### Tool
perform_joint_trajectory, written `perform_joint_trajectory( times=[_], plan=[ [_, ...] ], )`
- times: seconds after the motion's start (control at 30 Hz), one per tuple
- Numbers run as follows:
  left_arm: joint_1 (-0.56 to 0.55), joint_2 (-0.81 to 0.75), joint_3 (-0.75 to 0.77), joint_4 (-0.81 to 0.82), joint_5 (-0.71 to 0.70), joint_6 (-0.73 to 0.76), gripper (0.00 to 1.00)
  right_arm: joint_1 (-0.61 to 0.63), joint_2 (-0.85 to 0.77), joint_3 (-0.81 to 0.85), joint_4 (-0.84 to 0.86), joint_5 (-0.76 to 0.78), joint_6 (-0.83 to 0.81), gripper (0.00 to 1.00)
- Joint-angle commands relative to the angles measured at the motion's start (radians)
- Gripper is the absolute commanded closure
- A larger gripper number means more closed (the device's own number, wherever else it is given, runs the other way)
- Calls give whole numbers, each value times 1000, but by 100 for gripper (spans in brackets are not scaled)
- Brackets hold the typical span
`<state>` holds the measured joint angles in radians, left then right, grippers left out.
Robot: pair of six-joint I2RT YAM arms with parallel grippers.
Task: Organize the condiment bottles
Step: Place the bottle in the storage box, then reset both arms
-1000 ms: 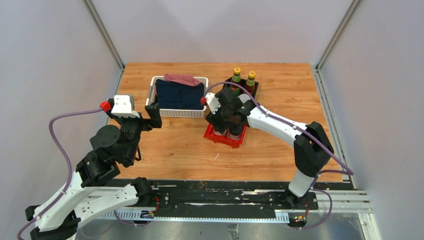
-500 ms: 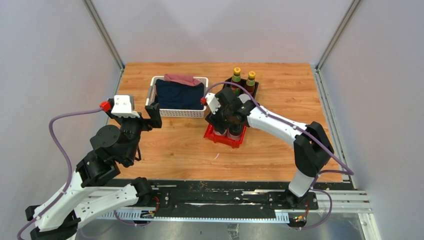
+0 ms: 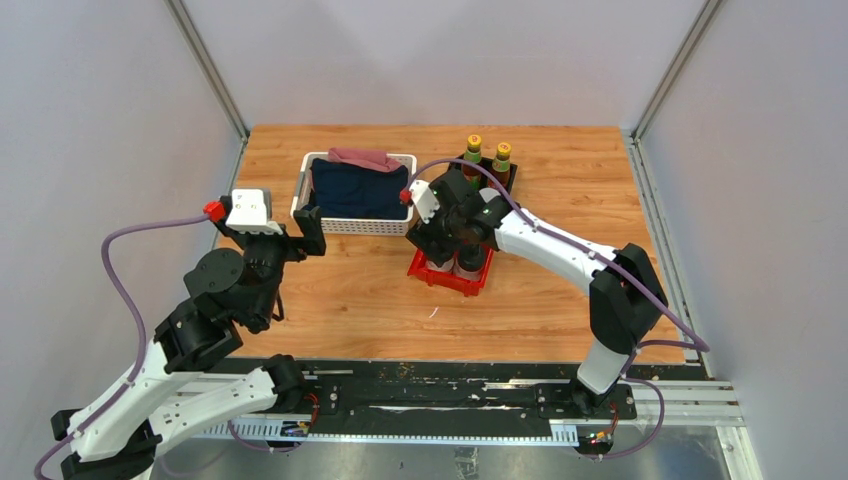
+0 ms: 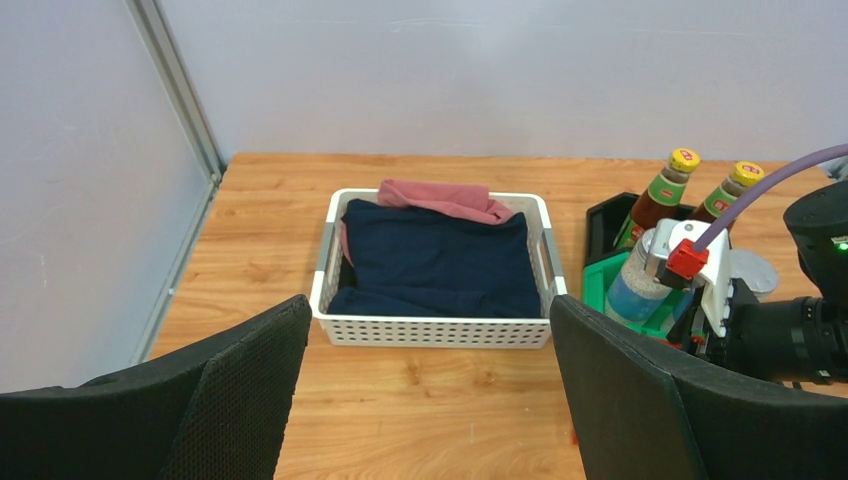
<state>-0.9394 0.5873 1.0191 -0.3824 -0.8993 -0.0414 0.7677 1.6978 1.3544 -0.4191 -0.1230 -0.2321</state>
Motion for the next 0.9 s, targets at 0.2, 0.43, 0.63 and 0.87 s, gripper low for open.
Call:
perform_joint_trajectory(
  times=[0.2, 0.43, 0.63, 0.87],
  plan=[
    [-8, 6, 17, -2, -1, -17, 4, -10, -5, 79, -18, 30, 20, 9],
    [-7, 27, 51, -5, -8, -23, 4, -11, -13, 215, 12, 172, 8, 7],
    [-8, 178, 168, 55, 12, 8, 4, -31, -33, 309, 89, 312, -55, 4],
    [-7, 435, 367, 264, 88, 193, 1, -203, -97, 323, 215, 278, -17, 1]
  ],
)
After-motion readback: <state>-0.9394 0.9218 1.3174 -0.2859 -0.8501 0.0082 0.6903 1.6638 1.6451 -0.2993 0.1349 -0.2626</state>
